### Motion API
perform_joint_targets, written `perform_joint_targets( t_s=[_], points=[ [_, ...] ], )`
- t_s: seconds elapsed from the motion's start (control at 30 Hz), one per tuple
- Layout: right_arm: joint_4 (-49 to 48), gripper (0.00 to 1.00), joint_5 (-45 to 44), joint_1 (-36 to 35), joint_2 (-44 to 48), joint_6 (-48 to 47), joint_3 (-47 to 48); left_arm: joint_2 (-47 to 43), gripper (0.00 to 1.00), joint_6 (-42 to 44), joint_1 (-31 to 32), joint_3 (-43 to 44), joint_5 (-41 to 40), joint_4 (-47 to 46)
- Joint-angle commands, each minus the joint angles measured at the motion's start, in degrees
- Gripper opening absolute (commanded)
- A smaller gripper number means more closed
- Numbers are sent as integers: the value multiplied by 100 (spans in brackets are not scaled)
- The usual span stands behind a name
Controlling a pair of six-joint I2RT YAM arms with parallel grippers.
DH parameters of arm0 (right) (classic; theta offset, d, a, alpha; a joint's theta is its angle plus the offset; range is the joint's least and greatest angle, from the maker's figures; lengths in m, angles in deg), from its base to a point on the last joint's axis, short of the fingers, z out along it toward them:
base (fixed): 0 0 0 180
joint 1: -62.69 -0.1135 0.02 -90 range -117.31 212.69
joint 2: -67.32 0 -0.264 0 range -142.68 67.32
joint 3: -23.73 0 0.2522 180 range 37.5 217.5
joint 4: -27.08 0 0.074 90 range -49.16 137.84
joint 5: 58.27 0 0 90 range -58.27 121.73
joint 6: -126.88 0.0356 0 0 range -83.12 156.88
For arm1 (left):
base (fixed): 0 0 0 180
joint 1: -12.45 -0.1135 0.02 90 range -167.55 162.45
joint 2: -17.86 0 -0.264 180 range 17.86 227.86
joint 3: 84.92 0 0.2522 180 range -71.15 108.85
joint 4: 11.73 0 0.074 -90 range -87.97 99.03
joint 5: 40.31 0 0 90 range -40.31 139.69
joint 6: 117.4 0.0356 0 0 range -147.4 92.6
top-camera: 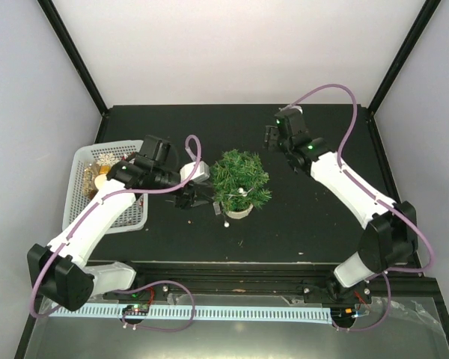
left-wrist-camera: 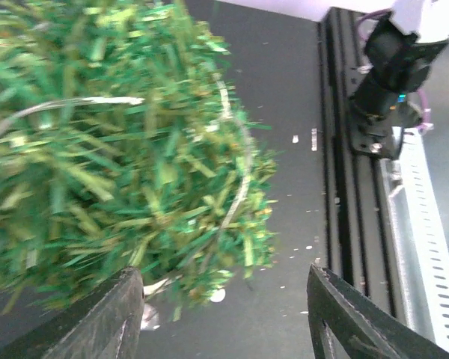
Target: Decorate the small christmas tree
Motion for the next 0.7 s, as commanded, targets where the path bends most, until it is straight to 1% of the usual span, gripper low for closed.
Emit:
perform_joint_targets(
  t_s=[0.0,0.1,0.17,0.23,0.27,0.37,0.43,0.5,0.57,0.67],
  points=[
    [391,79,-307,19,791,-6,-204,-150,62,-157,-300,159,-594,-345],
    [626,78,-131,-8,1415,1,-662,-22,64,-216,-713,418,-880,-444],
    [748,77,-22,-80,1850,27,-1027,256,64,-273,-1044,710,-897,-425],
    [1007,74,178,-167,2231,110,-1281,761,61,-316,-1279,1063,-866,-330],
    [1139,73,147,-371,2412,129,-1355,987,58,-346,-1364,1247,-806,-242],
    [1492,73,238,-919,2892,160,-1462,1790,54,-341,-1448,1851,-366,204],
    [1569,73,774,-969,3134,143,-1581,2376,54,-154,-1450,2352,142,680],
    [1583,73,1395,-970,3354,12,-1688,3106,52,104,-1450,3054,690,1336],
    [1646,73,1808,-966,3509,-86,-1784,3598,51,314,-1457,3588,929,1840],
    [1900,73,2126,-970,3685,-178,-1847,3994,52,236,-1476,3925,898,1908]
  ],
)
